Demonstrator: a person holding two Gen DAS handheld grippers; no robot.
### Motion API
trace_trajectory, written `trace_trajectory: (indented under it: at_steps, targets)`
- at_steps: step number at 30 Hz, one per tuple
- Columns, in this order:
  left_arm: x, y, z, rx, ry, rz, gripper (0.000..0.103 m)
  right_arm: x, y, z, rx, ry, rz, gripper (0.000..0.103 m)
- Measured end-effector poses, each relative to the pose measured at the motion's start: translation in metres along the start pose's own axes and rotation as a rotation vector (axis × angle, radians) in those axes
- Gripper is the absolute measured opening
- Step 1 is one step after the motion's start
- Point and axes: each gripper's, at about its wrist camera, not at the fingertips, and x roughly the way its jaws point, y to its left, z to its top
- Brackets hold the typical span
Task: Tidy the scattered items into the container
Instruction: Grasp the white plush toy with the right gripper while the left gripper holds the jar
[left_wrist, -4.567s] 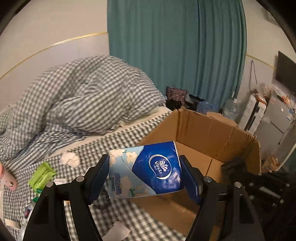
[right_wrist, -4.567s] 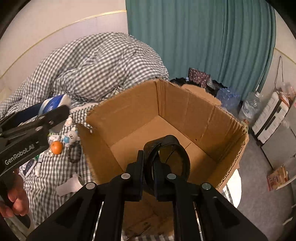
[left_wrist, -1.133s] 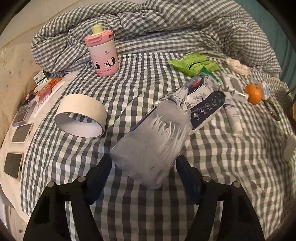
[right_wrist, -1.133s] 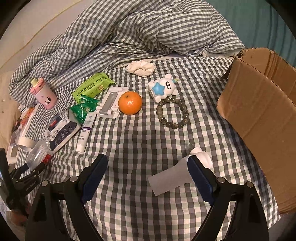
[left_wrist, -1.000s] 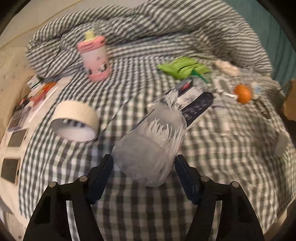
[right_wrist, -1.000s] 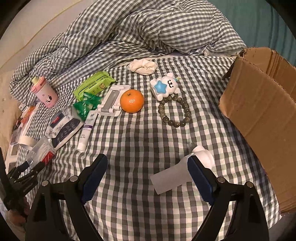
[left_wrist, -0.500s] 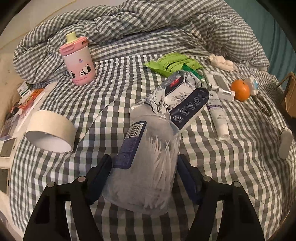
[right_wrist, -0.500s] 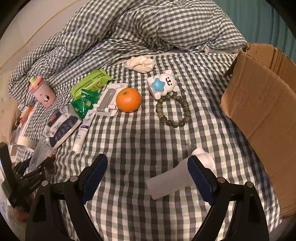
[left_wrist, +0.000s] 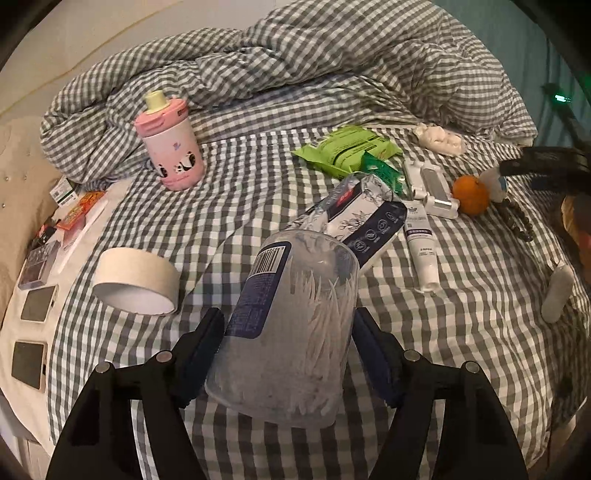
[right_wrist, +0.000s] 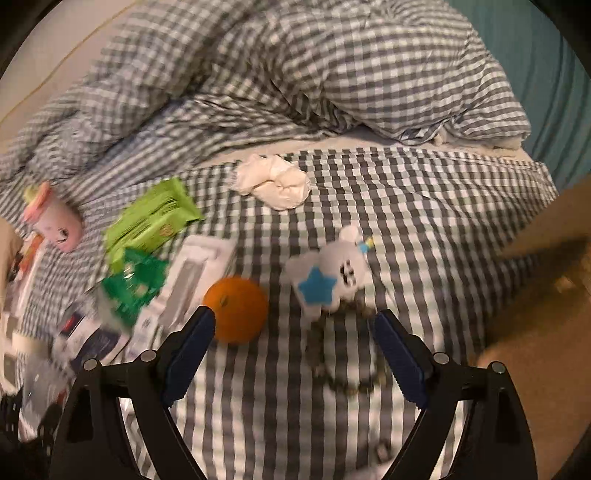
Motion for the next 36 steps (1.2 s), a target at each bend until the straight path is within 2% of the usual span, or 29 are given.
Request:
trace_trajectory:
  at_steps: [7, 9, 11, 12, 15, 16, 22, 24, 25, 26, 28, 36]
  targets:
    - [0.014, -0.009, 0.006, 0.029, 0.019, -0.004, 0.073, 0.04, -0.01, 0.019, 0.062, 0.071, -0.029, 0.069]
    - [0.015, -0.009, 0.008, 0.029, 0.015, -0.003, 0.073, 0.043, -0.011, 0.019, 0.054, 0.079, -0.06, 0.054]
    - [0.016, -0.01, 0.01, 0.027, 0.017, -0.005, 0.068, 0.041, -0.011, 0.019, 0.054, 0.082, -0.053, 0.051]
    - [0.016, -0.01, 0.011, 0.024, 0.02, -0.008, 0.066, 0.038, -0.012, 0.019, 0.056, 0.078, -0.047, 0.04]
    - [0.012, -0.012, 0.013, 0.026, 0.018, -0.01, 0.061, 0.024, -0.01, 0.018, 0.052, 0.063, -0.026, 0.027]
    - [0.008, -0.013, 0.013, 0.029, 0.012, -0.01, 0.053, 0.021, -0.009, 0.017, 0.048, 0.062, -0.025, 0.026]
    - [0.004, -0.014, 0.01, 0.017, 0.005, -0.02, 0.053, 0.016, -0.013, 0.01, 0.05, 0.072, 0.004, 0.026]
    - [0.01, -0.01, 0.006, -0.003, 0.033, -0.018, 0.055, 0.018, -0.014, 0.008, 0.05, 0.079, 0.014, 0.026]
    - [0.012, -0.008, 0.003, -0.012, 0.041, -0.021, 0.061, 0.02, -0.014, 0.008, 0.051, 0.08, 0.015, 0.026]
    - [0.014, -0.006, 0.0, -0.021, 0.049, -0.023, 0.072, 0.021, -0.014, 0.008, 0.051, 0.083, 0.015, 0.027]
    - [0.019, -0.004, -0.004, -0.024, 0.056, -0.015, 0.083, 0.028, -0.013, 0.009, 0.057, 0.094, 0.019, 0.028]
    - [0.056, 0.0, -0.013, -0.03, 0.151, -0.04, 0.084, 0.055, -0.011, 0.019, 0.074, 0.124, -0.001, 0.029]
